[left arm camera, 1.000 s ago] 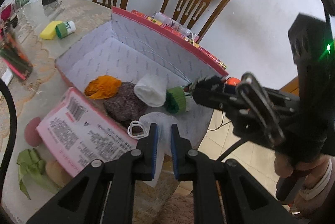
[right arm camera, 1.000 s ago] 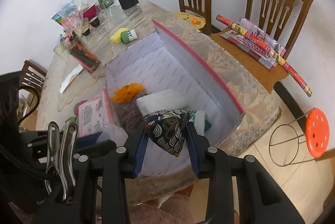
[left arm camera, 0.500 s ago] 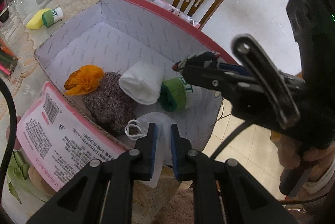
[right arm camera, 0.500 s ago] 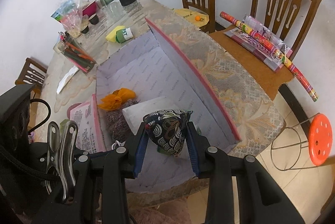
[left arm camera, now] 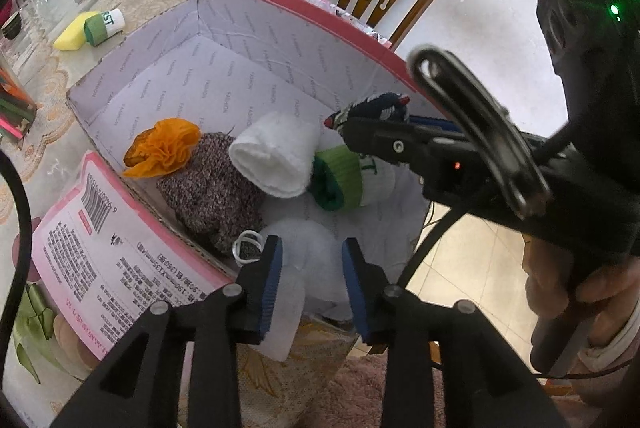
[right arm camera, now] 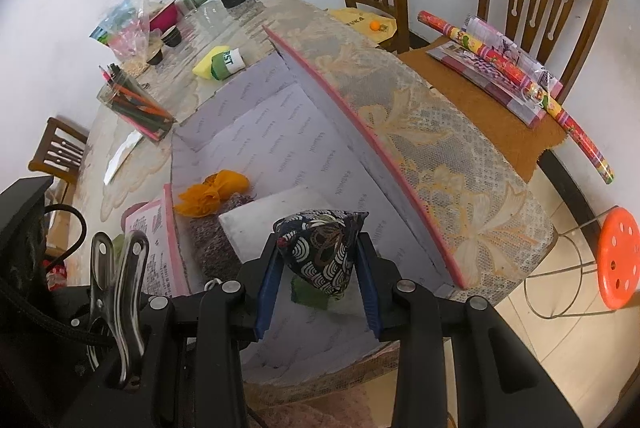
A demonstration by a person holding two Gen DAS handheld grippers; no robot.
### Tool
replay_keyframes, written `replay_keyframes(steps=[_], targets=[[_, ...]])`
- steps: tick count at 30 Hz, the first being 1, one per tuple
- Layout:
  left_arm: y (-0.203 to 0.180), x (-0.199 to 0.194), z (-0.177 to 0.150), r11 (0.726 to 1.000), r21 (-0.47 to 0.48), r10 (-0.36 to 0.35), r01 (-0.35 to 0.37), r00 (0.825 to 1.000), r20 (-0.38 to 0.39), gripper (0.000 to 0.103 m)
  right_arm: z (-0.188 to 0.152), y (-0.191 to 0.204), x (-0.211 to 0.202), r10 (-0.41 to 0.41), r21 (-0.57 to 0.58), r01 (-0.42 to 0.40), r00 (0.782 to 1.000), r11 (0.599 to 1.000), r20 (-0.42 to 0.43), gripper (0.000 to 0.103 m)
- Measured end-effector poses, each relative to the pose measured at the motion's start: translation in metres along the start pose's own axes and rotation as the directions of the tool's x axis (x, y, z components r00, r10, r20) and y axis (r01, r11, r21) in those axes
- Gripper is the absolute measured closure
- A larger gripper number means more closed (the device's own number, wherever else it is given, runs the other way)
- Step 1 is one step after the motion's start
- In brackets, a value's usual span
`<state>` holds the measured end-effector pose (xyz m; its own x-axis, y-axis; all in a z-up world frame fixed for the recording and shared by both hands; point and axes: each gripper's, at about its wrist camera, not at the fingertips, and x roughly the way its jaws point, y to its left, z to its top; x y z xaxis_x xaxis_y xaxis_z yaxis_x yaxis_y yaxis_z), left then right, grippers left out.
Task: Organize soft objects
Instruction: 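Carry the white bag and patterned pouch over the pink box with both grippers, then open both grippers to drop the white bag and pouch into the box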
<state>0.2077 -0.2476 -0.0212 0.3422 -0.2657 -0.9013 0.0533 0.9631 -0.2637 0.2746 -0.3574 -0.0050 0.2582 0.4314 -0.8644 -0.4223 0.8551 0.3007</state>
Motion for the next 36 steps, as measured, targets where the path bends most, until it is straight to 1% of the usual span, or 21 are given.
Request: replay_keyframes(steps=[8, 11, 13, 16, 24, 30, 36], targets=[[-0.001, -0.007, -0.003, 1.000, -0.009, 0.008, -0.008, 1.000, 0.013, 0.065, 0.001, -0.004, 0.001, -0.018, 0.026, 0.017, 1.000, 1.000, 0.009, 0.065], [0.000, -0.010, -0.003, 1.000, -0.019, 0.016, -0.016, 1.000, 0.023, 0.060, 0.000, -0.005, 0.001, -0.016, 0.039, 0.015, 1.000, 0.999, 0.011, 0.064], [0.002, -0.012, -0.003, 0.999, -0.028, 0.021, -0.021, 0.999, 0.028, 0.056, 0.000, -0.006, 0.000, -0.016, 0.042, 0.016, 1.000, 0.999, 0.016, 0.061], [0.004, -0.014, -0.003, 0.999, -0.039, 0.018, -0.017, 0.999, 0.037, 0.053, -0.001, -0.005, -0.003, -0.022, 0.036, 0.021, 0.999, 0.999, 0.026, 0.059], [0.002, -0.025, 0.000, 0.999, -0.038, 0.017, -0.015, 0.997, 0.074, 0.045, -0.003, -0.007, -0.011, -0.028, 0.040, 0.026, 0.999, 0.999, 0.046, 0.058], [0.003, -0.035, 0.001, 0.999, -0.029, 0.038, -0.035, 0.995, 0.098, 0.044, -0.006, -0.008, -0.016, -0.028, 0.049, 0.025, 0.998, 0.998, 0.059, 0.058], [0.012, -0.045, -0.002, 0.998, -0.033, 0.054, -0.051, 0.993, 0.109, 0.045, -0.009, -0.004, -0.021, -0.037, 0.057, 0.033, 0.997, 0.998, 0.070, 0.058]])
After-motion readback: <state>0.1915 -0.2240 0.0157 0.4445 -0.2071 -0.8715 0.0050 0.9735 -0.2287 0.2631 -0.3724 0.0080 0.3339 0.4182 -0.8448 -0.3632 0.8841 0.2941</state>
